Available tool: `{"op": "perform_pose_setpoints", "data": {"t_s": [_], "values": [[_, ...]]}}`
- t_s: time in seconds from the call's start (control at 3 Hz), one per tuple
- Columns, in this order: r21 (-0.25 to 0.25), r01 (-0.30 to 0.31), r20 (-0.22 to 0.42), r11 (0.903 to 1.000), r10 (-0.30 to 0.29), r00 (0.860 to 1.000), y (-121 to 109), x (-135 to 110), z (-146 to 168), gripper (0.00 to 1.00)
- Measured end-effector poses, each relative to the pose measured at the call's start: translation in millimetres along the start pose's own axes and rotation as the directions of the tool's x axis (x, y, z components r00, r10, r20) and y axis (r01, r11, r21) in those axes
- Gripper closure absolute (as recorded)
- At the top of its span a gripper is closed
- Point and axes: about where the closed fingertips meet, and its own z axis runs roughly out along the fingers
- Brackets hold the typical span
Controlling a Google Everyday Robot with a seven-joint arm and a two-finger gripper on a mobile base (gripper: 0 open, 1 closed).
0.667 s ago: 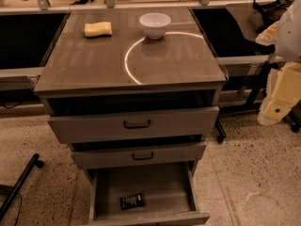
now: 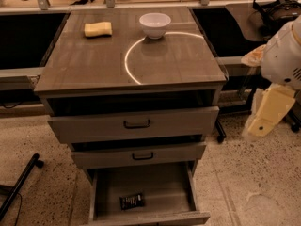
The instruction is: Pick rxbar chocolate from bottom drawer and place on counter
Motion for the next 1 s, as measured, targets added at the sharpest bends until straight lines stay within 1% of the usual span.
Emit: {"op": "perform_pose_setpoints", "data": {"t_s": [0.33, 0.67, 1.0], "values": [[-0.1, -0.023, 0.146, 0.9947, 0.037, 0.989, 31.0, -8.8, 55.3, 0.0], [-0.21, -0.016, 0.29, 0.9776, 0.078, 0.954, 64.1, -27.3, 114.3, 0.0], [-0.234, -0.014, 0.323, 0.9722, 0.091, 0.942, 72.3, -36.5, 121.1, 0.0]]}}
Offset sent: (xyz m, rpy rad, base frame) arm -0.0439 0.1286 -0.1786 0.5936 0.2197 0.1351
